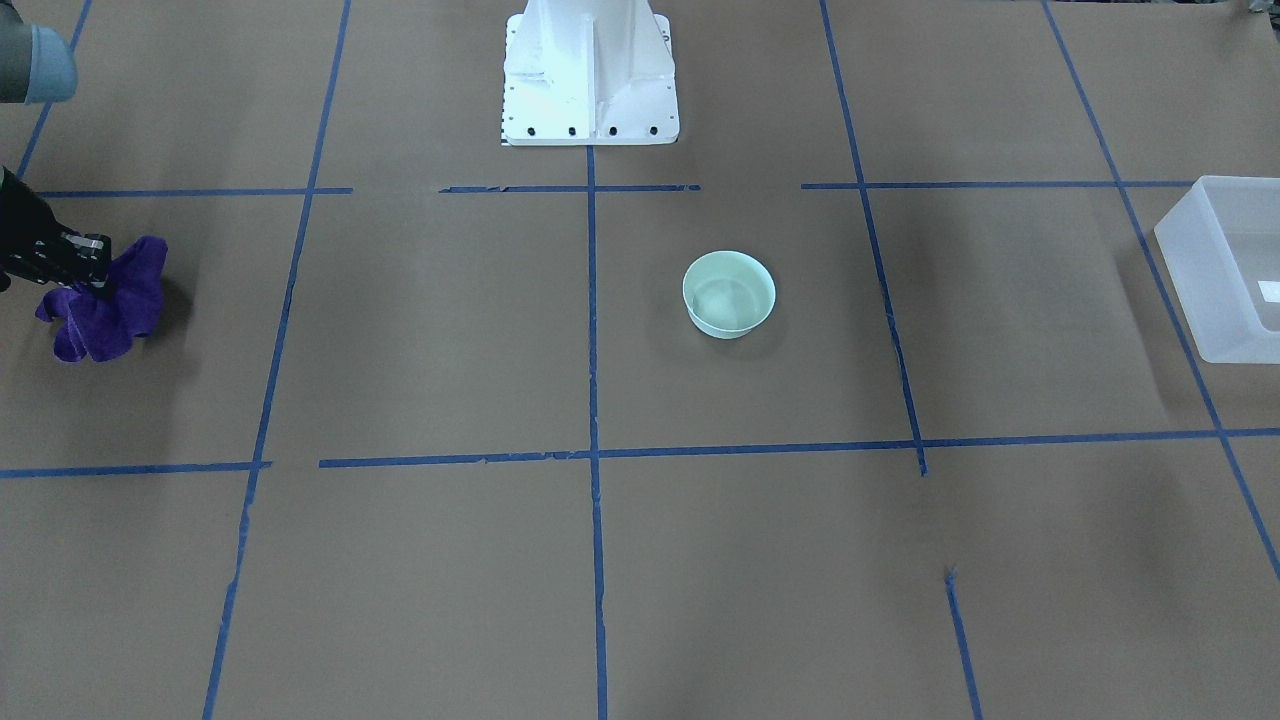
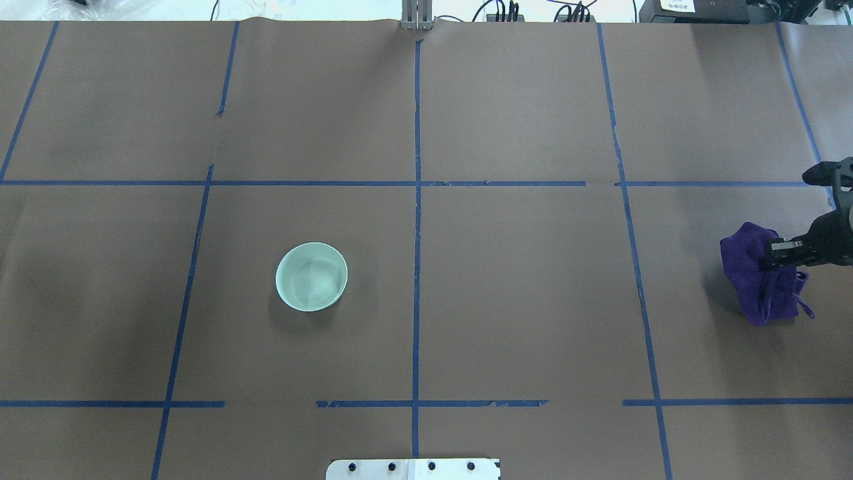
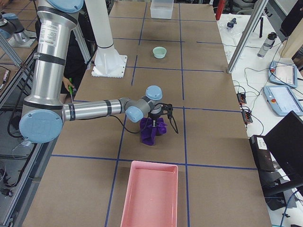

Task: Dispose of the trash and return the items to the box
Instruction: 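Lift the cloth toward the pink bin while the left gripper holds the cup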

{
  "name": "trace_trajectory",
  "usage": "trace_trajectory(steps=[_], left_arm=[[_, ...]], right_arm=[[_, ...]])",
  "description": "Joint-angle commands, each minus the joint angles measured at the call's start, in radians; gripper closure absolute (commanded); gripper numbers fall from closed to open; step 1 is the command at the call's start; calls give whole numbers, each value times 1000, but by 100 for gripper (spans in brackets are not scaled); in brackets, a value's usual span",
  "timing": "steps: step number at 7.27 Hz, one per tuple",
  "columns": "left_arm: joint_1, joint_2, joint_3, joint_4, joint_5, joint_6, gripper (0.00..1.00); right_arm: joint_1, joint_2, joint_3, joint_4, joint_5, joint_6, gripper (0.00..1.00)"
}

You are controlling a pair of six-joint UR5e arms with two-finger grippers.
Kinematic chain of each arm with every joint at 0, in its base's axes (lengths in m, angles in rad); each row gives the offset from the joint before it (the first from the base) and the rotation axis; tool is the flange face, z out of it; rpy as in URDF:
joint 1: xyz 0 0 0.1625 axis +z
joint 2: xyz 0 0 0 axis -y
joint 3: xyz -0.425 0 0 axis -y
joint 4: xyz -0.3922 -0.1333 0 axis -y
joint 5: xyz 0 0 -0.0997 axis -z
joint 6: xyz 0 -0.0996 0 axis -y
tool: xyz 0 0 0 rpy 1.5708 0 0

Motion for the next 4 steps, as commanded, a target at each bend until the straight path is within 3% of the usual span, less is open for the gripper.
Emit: trace_trajectory(steps=[1, 4], left_arm=[[-1, 106, 42, -94, -3, -3, 100], [7, 206, 67, -265, -11, -86, 100]], right_arm=[[78, 8, 253, -316, 35, -5, 100], [195, 33, 297, -365, 121, -56, 100]])
